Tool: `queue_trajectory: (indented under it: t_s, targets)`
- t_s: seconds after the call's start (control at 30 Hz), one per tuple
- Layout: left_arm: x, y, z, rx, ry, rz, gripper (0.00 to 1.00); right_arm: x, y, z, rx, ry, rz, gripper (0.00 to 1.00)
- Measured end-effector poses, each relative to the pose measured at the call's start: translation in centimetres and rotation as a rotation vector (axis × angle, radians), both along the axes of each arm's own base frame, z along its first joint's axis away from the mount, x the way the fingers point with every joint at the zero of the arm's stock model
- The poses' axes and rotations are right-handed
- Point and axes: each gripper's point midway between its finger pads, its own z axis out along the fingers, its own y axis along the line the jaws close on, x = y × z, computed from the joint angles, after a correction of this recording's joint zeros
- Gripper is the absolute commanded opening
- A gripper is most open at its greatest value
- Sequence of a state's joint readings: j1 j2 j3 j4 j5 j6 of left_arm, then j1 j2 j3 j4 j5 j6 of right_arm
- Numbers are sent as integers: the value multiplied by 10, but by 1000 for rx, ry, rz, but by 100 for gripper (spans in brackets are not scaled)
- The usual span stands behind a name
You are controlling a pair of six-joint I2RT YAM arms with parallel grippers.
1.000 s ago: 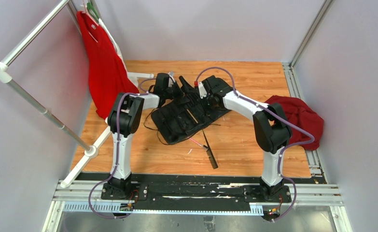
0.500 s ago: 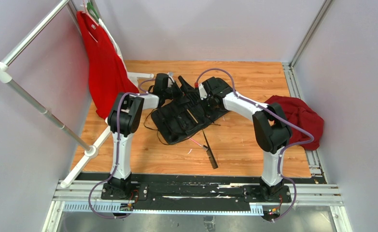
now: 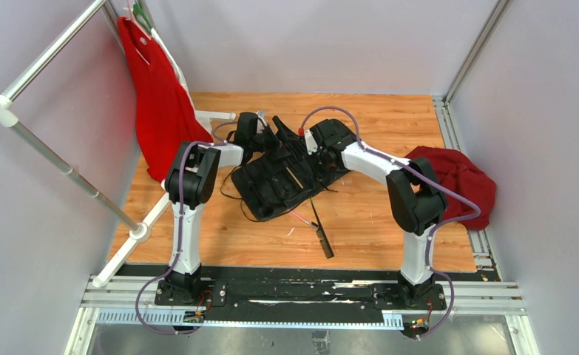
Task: Organize the makeup
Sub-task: Place the makeup brush in the cosmetics bag.
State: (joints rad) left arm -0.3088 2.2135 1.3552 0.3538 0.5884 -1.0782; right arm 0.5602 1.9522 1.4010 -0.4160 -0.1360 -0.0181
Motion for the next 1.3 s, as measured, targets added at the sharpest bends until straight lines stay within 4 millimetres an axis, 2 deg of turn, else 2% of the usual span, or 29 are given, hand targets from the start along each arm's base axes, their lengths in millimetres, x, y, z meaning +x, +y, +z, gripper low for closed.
queue_trajectory:
  t_s: [0.6,0.9,1.3]
  targets:
    - [-1,1,-1,-3,-4,-1,98,1,4,0,16,5,0,1]
    - [-1,1,-1,-8,-8,-2,98,18,16,-11,29,4,-9,1]
    - [-1,1,-1,-9,-8,-1,98,37,31,-14,59,-17,-16,1]
